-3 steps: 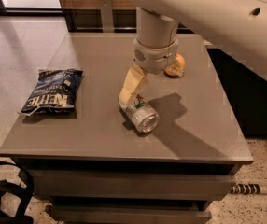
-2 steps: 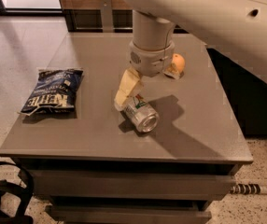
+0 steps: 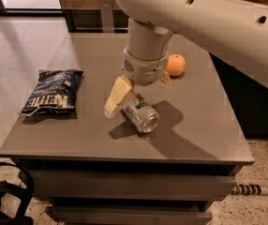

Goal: Pick 7up can

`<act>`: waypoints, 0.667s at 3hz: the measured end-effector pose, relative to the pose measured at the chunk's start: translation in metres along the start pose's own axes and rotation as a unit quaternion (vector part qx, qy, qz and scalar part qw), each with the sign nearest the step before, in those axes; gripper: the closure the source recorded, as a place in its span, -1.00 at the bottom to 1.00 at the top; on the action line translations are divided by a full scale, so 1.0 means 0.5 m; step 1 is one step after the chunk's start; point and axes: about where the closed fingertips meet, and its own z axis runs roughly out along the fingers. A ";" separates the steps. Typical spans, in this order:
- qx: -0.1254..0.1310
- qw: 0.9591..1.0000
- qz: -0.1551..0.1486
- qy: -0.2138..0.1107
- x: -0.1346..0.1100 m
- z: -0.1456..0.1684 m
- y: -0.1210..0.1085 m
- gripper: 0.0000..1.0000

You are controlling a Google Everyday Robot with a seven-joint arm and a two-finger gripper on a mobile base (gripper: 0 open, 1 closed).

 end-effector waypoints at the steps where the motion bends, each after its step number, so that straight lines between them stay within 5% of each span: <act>1: -0.013 1.000 -0.009 -0.013 -0.013 0.032 0.011 -1.00; 2: -0.019 0.999 -0.020 -0.023 -0.031 0.058 0.022 -0.73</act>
Offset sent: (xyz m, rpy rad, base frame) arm 0.0136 0.0329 -0.0428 0.0779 -0.0318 0.0697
